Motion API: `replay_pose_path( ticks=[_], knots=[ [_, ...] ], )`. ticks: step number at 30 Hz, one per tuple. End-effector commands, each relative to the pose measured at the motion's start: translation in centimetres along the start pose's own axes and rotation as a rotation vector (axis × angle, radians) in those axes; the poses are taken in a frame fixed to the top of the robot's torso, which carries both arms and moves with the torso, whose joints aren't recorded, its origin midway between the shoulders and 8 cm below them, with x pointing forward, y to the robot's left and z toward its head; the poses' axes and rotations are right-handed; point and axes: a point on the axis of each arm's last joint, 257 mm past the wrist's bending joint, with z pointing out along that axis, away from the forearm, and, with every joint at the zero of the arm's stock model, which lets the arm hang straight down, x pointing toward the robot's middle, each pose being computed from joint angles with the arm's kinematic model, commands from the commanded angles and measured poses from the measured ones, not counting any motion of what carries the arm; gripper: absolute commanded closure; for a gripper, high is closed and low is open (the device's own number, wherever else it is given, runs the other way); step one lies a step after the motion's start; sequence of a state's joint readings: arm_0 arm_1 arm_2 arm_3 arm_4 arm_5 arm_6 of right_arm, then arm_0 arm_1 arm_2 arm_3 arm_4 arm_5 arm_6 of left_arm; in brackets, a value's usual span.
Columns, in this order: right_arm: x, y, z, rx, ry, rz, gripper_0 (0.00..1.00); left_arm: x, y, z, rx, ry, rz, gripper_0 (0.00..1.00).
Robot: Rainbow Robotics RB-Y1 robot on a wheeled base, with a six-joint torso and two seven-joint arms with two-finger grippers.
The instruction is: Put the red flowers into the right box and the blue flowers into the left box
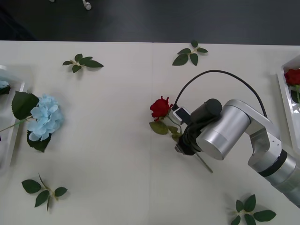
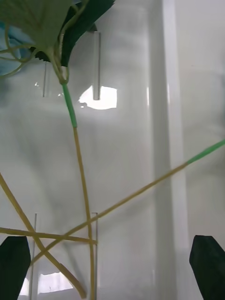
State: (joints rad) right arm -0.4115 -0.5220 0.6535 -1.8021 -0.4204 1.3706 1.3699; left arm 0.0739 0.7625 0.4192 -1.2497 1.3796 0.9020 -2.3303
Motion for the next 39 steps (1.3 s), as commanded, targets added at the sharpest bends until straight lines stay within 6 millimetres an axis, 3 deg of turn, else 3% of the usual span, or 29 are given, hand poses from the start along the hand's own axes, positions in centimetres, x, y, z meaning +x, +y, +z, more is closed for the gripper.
replay_pose_path(
  ticks=[1,9,13,18,20,32,35,39],
  knots=[
    [-1.7,0.8,0.3,-0.011,-0.043,-0.021,0.0,-1.1,-0.3,-3.3,0.032,-0.03,0.027,0.0],
    [-2.1,1.1,1.6,-0.022,-0.074,-0.019,0.0,-5.2,-4.6,-7.3,0.144,-0.139,0.063,0.0],
    [-2.1,1.0,1.8,-0.018,-0.081,-0.025,0.0,-6.9,-8.2,-8.7,0.21,-0.149,0.174,0.0],
    [-2.0,0.7,1.8,-0.004,-0.082,-0.04,0.82,-8.1,-12.3,-10.2,0.319,-0.147,0.258,0.0],
    [-2.1,0.4,1.9,0.008,-0.083,-0.05,1.0,-8.4,-13.6,-10.7,0.367,-0.153,0.269,0.0],
    [-2.1,-0.7,1.5,0.018,-0.097,-0.051,1.0,-8.5,-18.9,-12.5,0.562,-0.157,0.627,0.0],
    [-2.8,-1.5,-0.4,0.017,-0.115,-0.044,1.0,-8.2,-20.1,-13.1,0.616,-0.159,0.702,0.0],
    [-3.3,-3.8,-6.1,-0.003,-0.107,0.001,1.0,-8.0,-22.3,-13.7,0.704,-0.144,0.748,0.0]
  ],
)
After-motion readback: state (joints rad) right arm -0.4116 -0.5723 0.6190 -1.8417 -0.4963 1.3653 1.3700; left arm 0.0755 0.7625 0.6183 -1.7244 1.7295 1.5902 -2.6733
